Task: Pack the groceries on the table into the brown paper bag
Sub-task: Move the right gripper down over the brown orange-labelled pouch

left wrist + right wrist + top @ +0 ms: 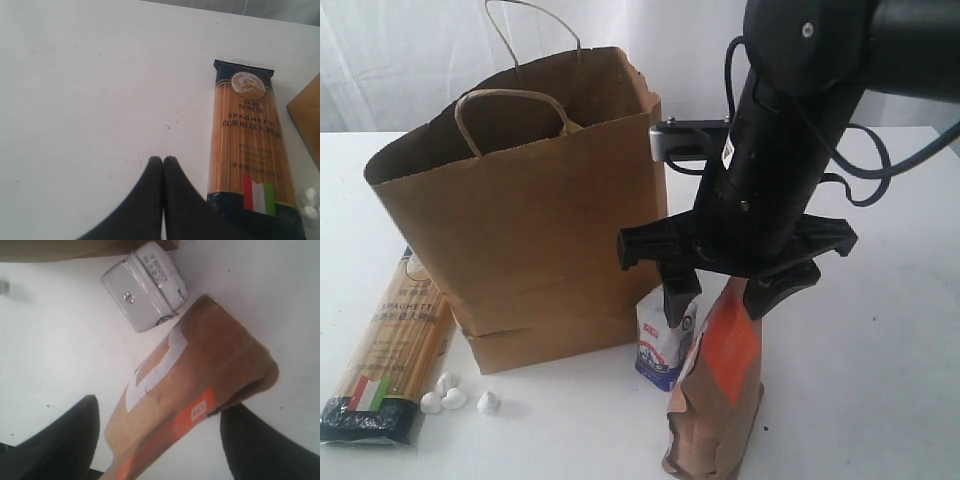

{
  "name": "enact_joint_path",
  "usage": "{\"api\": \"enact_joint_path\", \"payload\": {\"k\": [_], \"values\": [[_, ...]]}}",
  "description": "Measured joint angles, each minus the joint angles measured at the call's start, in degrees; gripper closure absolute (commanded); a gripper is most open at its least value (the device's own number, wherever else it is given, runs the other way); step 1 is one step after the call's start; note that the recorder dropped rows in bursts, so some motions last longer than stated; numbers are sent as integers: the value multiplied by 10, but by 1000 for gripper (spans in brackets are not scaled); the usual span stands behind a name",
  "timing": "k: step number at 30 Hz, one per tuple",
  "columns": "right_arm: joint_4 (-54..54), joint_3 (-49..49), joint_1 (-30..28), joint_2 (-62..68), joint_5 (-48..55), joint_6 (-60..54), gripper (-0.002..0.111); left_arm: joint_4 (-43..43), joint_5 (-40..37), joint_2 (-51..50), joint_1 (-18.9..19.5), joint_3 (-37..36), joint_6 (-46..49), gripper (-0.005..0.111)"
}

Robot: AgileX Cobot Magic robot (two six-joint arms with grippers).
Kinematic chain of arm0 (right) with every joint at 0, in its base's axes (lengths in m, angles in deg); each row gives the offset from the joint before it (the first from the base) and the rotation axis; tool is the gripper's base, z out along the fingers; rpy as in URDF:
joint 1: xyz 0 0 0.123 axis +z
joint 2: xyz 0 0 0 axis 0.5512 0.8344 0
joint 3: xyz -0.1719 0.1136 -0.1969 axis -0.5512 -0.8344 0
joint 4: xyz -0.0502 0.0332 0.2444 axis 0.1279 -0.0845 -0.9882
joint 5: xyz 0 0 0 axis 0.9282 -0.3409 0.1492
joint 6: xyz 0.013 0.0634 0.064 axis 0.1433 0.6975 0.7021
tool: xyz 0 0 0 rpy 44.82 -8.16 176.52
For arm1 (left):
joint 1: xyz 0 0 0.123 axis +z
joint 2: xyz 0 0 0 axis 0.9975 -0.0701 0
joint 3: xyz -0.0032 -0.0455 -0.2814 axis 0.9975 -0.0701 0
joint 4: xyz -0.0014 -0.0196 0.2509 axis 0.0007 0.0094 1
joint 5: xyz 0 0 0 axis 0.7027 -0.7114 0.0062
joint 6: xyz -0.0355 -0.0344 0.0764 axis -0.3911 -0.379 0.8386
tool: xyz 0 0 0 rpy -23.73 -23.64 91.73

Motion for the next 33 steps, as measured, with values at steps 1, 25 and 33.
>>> {"api": "enact_joint_path", "payload": {"k": [1, 25, 33], "values": [[1, 0, 0, 0, 0, 2, 45, 0, 0, 0, 0, 0, 0, 107], [28, 0, 0, -3, 0, -37, 108, 0, 0, 0, 0, 0, 0, 107], [104, 0, 0, -72, 1, -88, 108, 0, 0, 0, 0, 0, 0, 107]]}}
